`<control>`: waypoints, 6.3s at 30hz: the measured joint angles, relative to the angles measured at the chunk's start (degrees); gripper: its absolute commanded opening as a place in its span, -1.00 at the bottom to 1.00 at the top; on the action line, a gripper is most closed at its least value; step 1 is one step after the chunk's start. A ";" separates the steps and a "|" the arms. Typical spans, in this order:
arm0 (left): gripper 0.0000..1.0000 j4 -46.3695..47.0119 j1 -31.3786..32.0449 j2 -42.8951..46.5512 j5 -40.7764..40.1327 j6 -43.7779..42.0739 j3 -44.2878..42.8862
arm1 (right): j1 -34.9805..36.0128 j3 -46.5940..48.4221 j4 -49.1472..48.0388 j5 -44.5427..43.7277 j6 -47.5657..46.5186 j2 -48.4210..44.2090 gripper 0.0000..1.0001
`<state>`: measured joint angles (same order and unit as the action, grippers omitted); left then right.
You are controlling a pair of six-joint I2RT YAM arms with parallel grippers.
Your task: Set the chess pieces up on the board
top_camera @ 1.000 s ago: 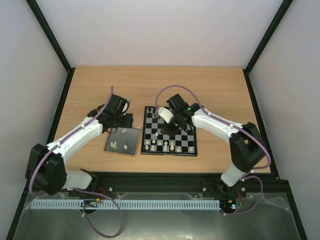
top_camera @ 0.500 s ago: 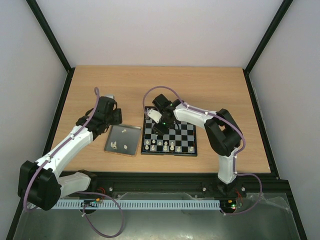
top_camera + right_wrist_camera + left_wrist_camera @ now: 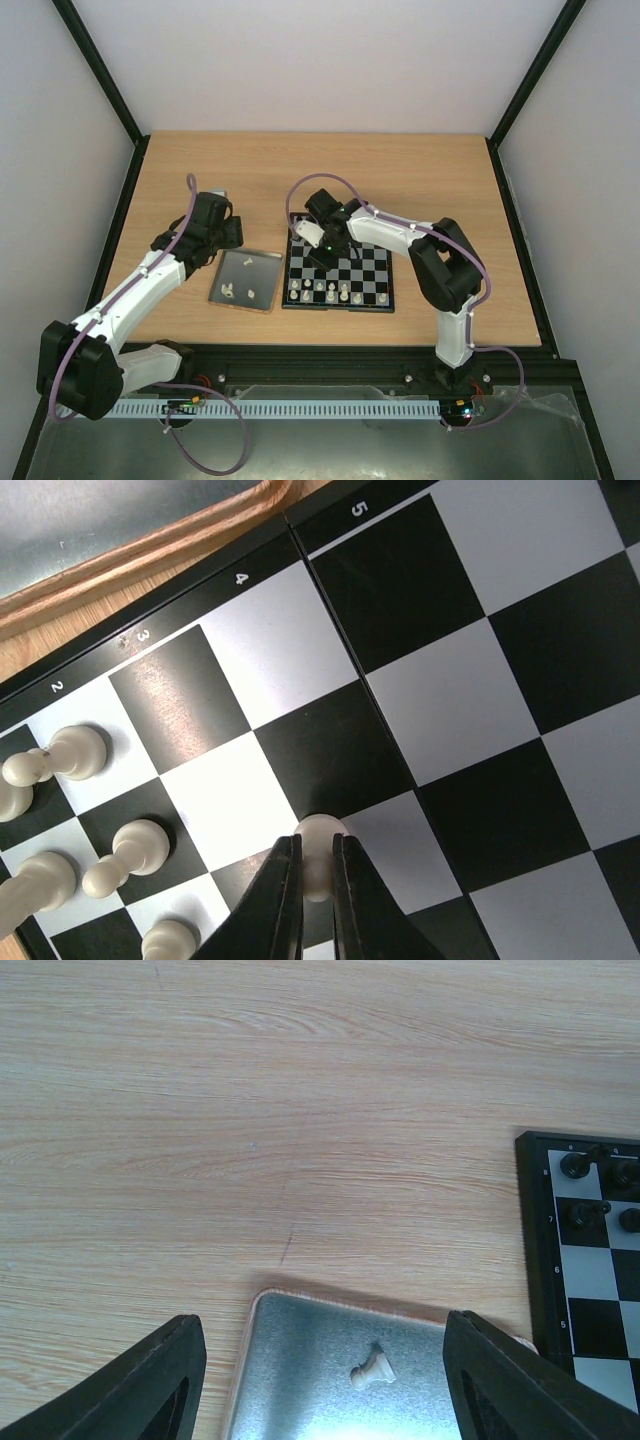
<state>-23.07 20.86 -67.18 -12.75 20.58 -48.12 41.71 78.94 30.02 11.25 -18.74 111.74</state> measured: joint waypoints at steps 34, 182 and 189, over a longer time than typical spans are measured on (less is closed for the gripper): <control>0.34 0.04 -0.04 -1.20 3.52 -0.55 0.00 | -5.79 -16.87 8.81 -4.31 -2.69 -17.88 -0.92; -0.68 -7.82 0.39 -28.57 12.72 4.68 -9.44 | -7.63 -35.71 -6.43 2.14 1.36 -36.61 -0.33; -0.82 -7.96 0.39 -30.12 12.85 4.20 -9.44 | -7.63 -35.71 -6.40 2.16 1.36 -36.61 -0.33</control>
<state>-31.03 21.26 -97.30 0.10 24.77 -57.56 34.09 43.22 23.62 13.41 -17.39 75.13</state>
